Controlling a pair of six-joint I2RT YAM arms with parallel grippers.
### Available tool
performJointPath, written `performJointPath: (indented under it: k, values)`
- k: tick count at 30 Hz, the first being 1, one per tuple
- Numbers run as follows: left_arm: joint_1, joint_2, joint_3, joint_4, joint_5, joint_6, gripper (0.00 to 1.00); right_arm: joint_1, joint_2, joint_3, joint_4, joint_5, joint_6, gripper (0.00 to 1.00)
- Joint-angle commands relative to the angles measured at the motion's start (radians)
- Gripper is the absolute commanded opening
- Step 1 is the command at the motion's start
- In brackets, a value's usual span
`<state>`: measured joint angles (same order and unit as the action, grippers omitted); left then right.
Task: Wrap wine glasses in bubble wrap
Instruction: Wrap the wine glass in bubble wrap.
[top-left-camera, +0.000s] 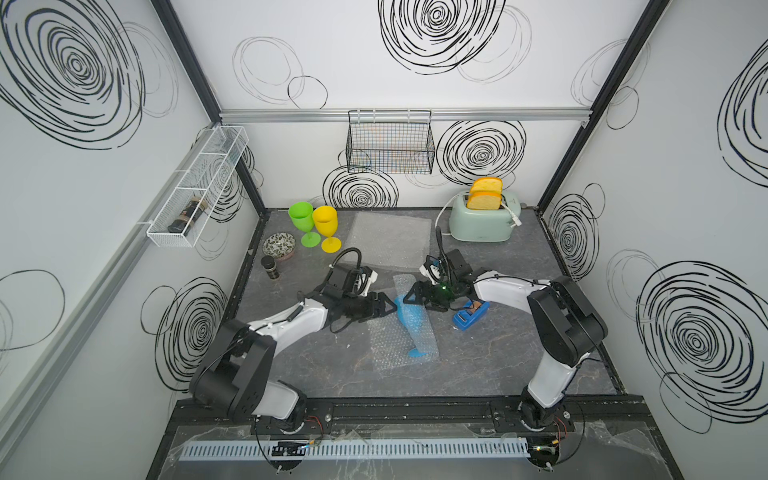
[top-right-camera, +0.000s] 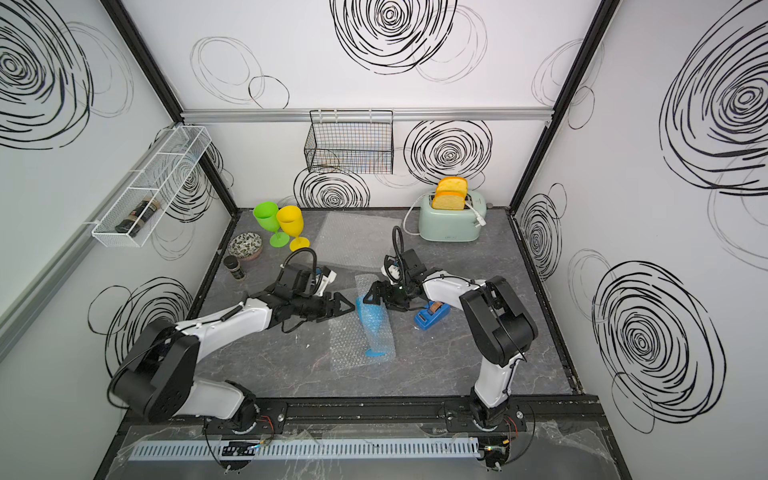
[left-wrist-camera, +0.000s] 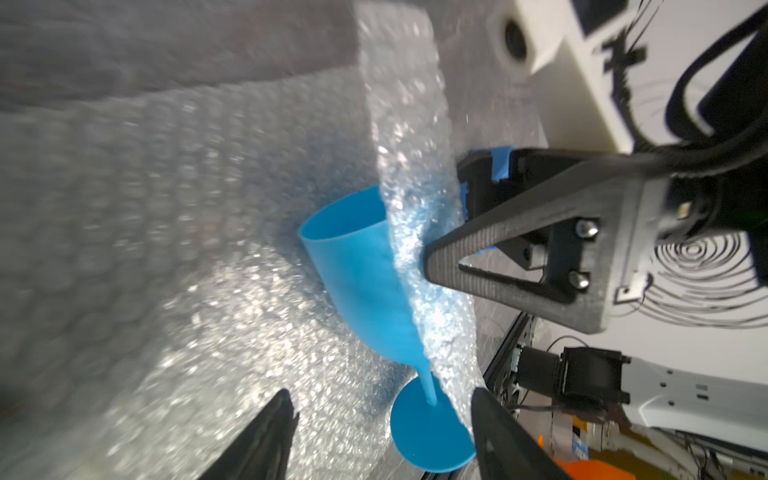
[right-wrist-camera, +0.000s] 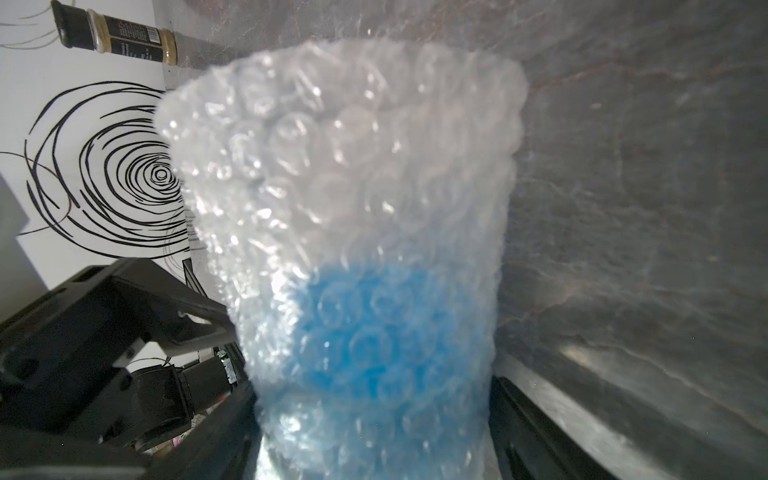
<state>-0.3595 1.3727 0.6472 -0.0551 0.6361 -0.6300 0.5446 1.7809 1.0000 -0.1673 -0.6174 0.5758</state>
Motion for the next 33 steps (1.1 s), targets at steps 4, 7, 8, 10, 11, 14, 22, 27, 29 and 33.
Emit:
performJointPath:
  k: [4,7,8,10,11,14,22,27,29,33]
  values:
    - [0.053,-0.027,-0.131,0.030,-0.081,-0.069,0.67,0.001,0.014,0.003,-0.051,0.065,-0.002,0.86]
    - [0.051,0.025,-0.124,0.030,-0.104,-0.074,0.66,0.001,0.010,-0.001,-0.047,0.066,-0.001,0.85]
    - [0.051,0.040,-0.126,0.029,-0.111,-0.076,0.66,0.002,0.011,0.000,-0.049,0.065,-0.002,0.85]
    - [0.051,0.069,-0.127,0.029,-0.121,-0.084,0.64,-0.001,0.009,0.002,-0.059,0.065,-0.003,0.85]
    - [0.046,0.080,-0.129,0.034,-0.112,-0.089,0.63,-0.001,0.004,-0.003,-0.054,0.065,0.001,0.85]
    - [0.020,0.112,-0.129,0.069,-0.087,-0.100,0.61,-0.001,-0.012,-0.020,-0.030,0.064,0.010,0.84]
    - [-0.027,0.127,-0.108,0.150,0.008,-0.155,0.53,-0.004,-0.012,-0.020,-0.035,0.058,0.007,0.83]
    - [0.007,0.080,-0.099,0.132,0.019,-0.169,0.43,-0.005,-0.015,-0.032,-0.019,0.052,0.015,0.82]
    - [0.016,0.071,-0.101,0.133,0.007,-0.165,0.38,-0.006,-0.004,-0.025,-0.029,0.054,0.010,0.81]
    - [0.033,0.077,-0.090,0.120,0.011,-0.166,0.32,-0.002,-0.003,-0.031,-0.012,0.043,0.026,0.79]
